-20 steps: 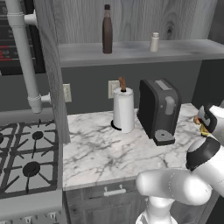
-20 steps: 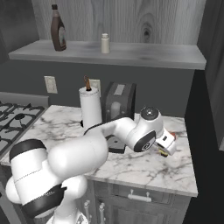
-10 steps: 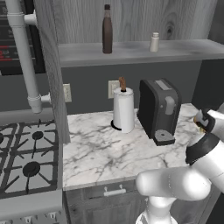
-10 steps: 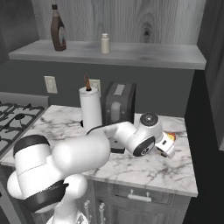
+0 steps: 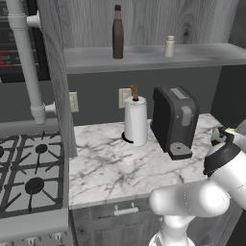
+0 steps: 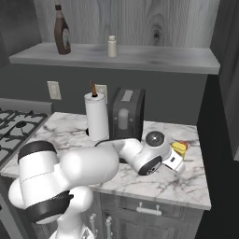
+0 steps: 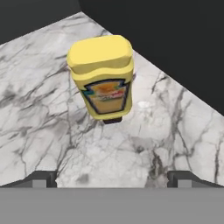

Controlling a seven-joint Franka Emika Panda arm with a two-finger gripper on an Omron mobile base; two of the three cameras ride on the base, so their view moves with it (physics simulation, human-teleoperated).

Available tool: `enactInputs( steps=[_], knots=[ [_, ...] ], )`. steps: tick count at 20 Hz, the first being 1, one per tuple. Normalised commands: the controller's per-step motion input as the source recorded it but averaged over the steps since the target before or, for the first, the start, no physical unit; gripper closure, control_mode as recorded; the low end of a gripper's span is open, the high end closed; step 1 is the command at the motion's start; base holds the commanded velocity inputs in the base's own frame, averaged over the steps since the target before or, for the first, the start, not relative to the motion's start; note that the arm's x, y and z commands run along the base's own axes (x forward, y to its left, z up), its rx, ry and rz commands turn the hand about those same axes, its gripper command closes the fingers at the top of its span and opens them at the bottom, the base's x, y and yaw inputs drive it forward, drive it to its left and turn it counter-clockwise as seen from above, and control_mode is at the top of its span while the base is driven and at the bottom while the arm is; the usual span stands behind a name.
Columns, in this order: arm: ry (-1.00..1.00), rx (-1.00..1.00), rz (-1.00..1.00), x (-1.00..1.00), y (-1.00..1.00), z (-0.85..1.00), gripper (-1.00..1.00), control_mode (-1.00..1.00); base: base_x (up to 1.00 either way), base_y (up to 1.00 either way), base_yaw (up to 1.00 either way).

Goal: There are various items on the counter. Only move the condiments/shakers into the cabinet.

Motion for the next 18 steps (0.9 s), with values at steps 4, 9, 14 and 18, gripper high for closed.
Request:
enactInputs(
  steps=[4,9,14,18],
  knots=[
    [-0.05,0.00,0.00,0.07,-0.09,-0.05,-1.00,-1.00,0.00,0.00,0.00],
    [-0.05,0.00,0.00,0.00,-0.21,0.00,-1.00,-1.00,0.00,0.00,0.00],
    [-0.03,0.00,0.00,0.00,-0.20,0.00,-1.00,-1.00,0.00,0.00,0.00],
    [0.00,0.00,0.00,0.03,0.00,0.00,-1.00,-1.00,0.00,0.00,0.00]
  ],
)
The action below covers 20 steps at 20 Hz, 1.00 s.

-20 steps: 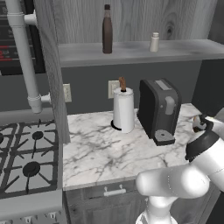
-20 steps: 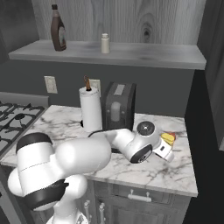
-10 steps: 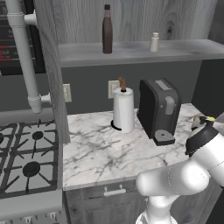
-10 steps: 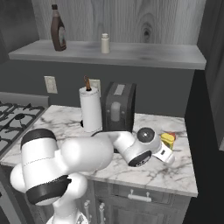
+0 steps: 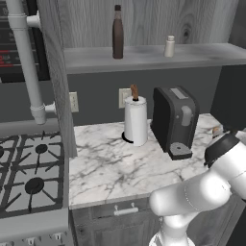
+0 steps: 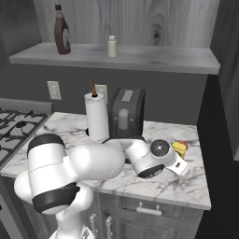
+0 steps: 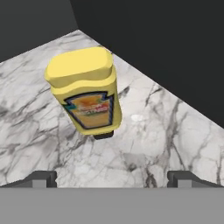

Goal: There are various items on the counter. Only move the condiments/shakers into the cabinet.

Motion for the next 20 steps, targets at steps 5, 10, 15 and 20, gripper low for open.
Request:
enactInputs(
  steps=[5,10,15,20],
  knots=[
    [0.00,0.00,0.00,0.00,0.00,0.00,-1.00,-1.00,0.00,0.00,0.00],
    [0.00,0.00,0.00,0.00,0.00,0.00,-1.00,-1.00,0.00,0.00,0.00],
    [0.00,0.00,0.00,0.00,0.03,0.01,-1.00,-1.00,0.00,0.00,0.00],
    [0.00,0.00,0.00,-0.09,0.10,0.00,-1.00,-1.00,0.00,0.00,0.00]
  ],
)
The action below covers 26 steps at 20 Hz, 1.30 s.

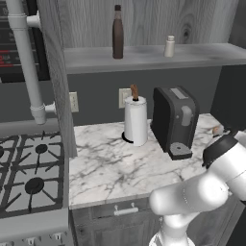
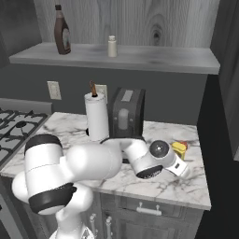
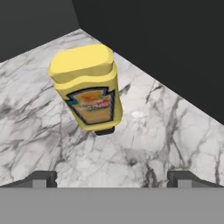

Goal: There are various items on the counter. Only move the condiments/shakers into the cabinet.

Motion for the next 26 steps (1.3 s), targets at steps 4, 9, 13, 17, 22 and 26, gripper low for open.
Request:
enactInputs(
  steps=[4,9,13,17,22,26],
  knots=[
    [0.00,0.00,0.00,-0.07,0.00,0.08,-1.00,-1.00,0.00,0.00,0.00],
    [0.00,0.00,0.00,0.01,0.02,0.22,-1.00,-1.00,0.00,0.00,0.00],
    [0.00,-0.02,0.00,0.00,0.17,0.19,-1.00,-1.00,0.00,0.00,0.00],
    [0.00,0.00,0.00,0.00,0.25,0.05,-1.00,-1.00,0.00,0.00,0.00],
    [0.00,-0.01,0.01,0.10,0.06,0.00,-1.00,-1.00,0.00,0.00,0.00],
    [0.00,0.00,0.01,0.17,0.00,0.00,-1.00,-1.00,0.00,0.00,0.00]
  ],
)
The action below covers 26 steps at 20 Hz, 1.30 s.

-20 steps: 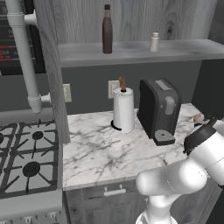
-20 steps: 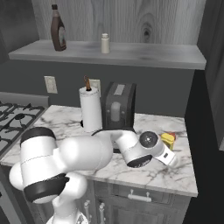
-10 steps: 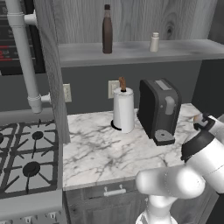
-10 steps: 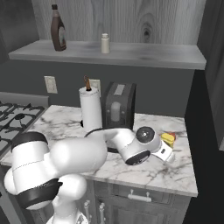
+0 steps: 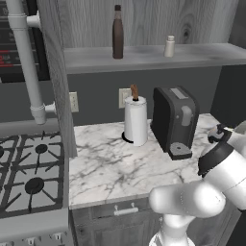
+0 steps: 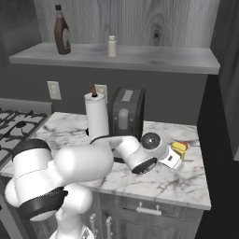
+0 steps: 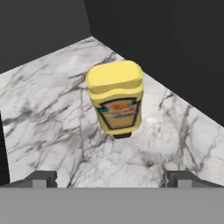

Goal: There are various items on the counter. Only move the condiments/shakers into the cabinet.

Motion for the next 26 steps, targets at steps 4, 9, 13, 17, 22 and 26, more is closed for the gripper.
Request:
enactInputs(
  steps=[4,9,13,17,22,26],
  knots=[
    [0.00,0.00,0.04,0.20,-0.06,0.00,-1.00,-1.00,0.00,0.00,0.00],
    [0.00,0.00,0.06,0.05,-0.33,0.00,-1.00,-1.00,0.00,0.00,0.00],
    [0.00,0.00,0.04,0.00,-0.34,0.00,-1.00,-1.00,0.00,0.00,0.00],
    [0.00,0.00,0.00,0.06,-0.02,0.00,-1.00,-1.00,0.00,0.00,0.00],
    [0.00,0.00,0.00,0.08,0.00,0.00,-1.00,-1.00,0.00,0.00,0.00],
    [0.00,0.00,0.00,0.06,0.00,0.00,-1.00,-1.00,0.00,0.00,0.00]
  ],
)
